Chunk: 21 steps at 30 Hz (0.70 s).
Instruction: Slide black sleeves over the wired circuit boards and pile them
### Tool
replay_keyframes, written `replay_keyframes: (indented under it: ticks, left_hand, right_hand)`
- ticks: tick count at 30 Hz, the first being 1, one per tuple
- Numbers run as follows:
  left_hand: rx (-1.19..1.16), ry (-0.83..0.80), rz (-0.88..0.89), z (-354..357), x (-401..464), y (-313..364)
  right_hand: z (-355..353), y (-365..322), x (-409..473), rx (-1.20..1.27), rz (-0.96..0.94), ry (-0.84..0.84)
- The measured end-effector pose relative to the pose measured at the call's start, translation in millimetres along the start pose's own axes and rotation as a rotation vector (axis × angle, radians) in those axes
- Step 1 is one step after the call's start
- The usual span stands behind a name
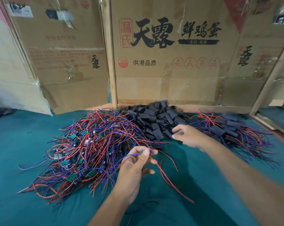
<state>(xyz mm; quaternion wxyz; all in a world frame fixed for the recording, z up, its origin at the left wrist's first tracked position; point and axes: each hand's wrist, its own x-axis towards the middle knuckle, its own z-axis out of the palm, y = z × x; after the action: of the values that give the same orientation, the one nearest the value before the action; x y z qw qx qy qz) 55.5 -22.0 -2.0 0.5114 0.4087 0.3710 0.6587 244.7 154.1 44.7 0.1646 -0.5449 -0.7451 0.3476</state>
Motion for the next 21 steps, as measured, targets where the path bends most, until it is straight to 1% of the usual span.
replay_keyframes:
  ticks: [2, 3, 5, 8, 11, 15, 16, 17, 18, 20, 21]
  left_hand:
    - [-0.021, 0.039, 0.003, 0, 1, 1]
    - [-0.037, 0.056, -0.005, 1, 1, 1]
    - [-0.065, 0.081, -0.025, 1, 2, 1]
    - [-0.101, 0.095, -0.026, 0, 4, -1]
    - [-0.091, 0.079, -0.023, 1, 6, -3]
    - [-0.051, 0.109, -0.067, 2, 9, -5]
    - [-0.046, 0.11, -0.075, 1, 10, -5]
    - [-0.041, 0.114, -0.079, 0, 10, -5]
    - [-0.038, 0.122, -0.08, -1, 10, -5]
    - [-0.052, 0.141, -0.066, -2, 12, -5]
    - [-0.069, 0.15, -0.061, -3, 12, -6]
  right_hand:
    - [4, -1, 27, -0.336, -0.005, 0.075]
    - [7, -1, 37, -0.451, 0.005, 0.105]
    - [13, 4, 50, -0.581, 0.04, 0.137]
    - [19, 11, 62, -0.653, 0.058, 0.167]
    - [21, 14, 64, -0.632, 0.014, 0.174]
    - [23, 13, 52, -0.737, -0.03, 0.329]
    - [22, 11, 47, -0.718, -0.05, 0.385]
    - [21, 10, 39, -0.629, -0.073, 0.443]
    - [19, 10, 30, -0.479, -0.093, 0.491]
    - [20, 10, 6, -0.033, -0.093, 0.513]
    - [25, 10, -11, 0.22, -0.061, 0.462]
